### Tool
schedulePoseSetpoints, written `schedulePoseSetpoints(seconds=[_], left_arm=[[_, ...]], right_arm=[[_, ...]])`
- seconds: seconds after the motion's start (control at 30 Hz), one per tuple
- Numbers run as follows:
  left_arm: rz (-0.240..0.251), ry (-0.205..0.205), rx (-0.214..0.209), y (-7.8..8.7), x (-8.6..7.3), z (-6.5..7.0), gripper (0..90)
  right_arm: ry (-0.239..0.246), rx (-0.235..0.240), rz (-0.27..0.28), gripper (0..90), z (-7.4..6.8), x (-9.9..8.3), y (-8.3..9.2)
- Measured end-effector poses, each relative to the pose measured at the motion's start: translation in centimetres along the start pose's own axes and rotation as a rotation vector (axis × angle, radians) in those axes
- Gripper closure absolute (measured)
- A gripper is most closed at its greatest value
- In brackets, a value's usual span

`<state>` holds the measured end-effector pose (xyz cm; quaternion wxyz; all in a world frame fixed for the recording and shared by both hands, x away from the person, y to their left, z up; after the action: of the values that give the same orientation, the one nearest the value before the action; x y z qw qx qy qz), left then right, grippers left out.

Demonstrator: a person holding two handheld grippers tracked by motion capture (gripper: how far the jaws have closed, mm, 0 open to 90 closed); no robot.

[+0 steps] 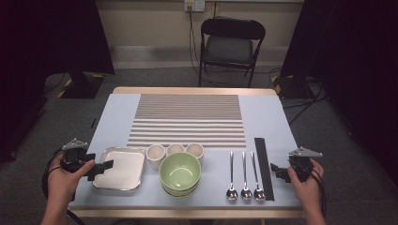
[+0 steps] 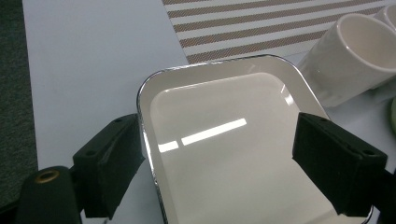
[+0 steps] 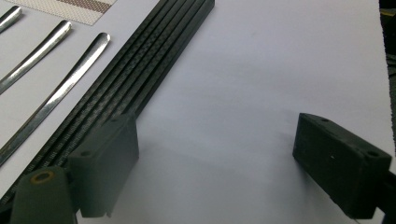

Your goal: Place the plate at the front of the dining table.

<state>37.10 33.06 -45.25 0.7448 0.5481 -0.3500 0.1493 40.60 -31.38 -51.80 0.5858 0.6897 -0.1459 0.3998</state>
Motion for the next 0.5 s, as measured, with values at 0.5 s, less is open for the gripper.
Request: schedulePoseSetpoints(seconds=[0.5], left_arm=[[-0.040,0.012,0.010,-0.06,-0.64,-0.92,15.6]], right_arm=[[-0.004,0.001,0.000,13.2,0.00,0.01,-0.01]])
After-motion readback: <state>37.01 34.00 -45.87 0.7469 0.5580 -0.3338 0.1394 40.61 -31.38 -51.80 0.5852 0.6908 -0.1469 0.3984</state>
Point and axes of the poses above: each handheld gripper's, and its own axes: y roughly backward along the jaws, x roughly out of its top, z roughly to its right, the point moved 6 cm from there along -y, roughly forward along the jaws, and after that the axes turned 1 degree about x, right-handed, at the moved point
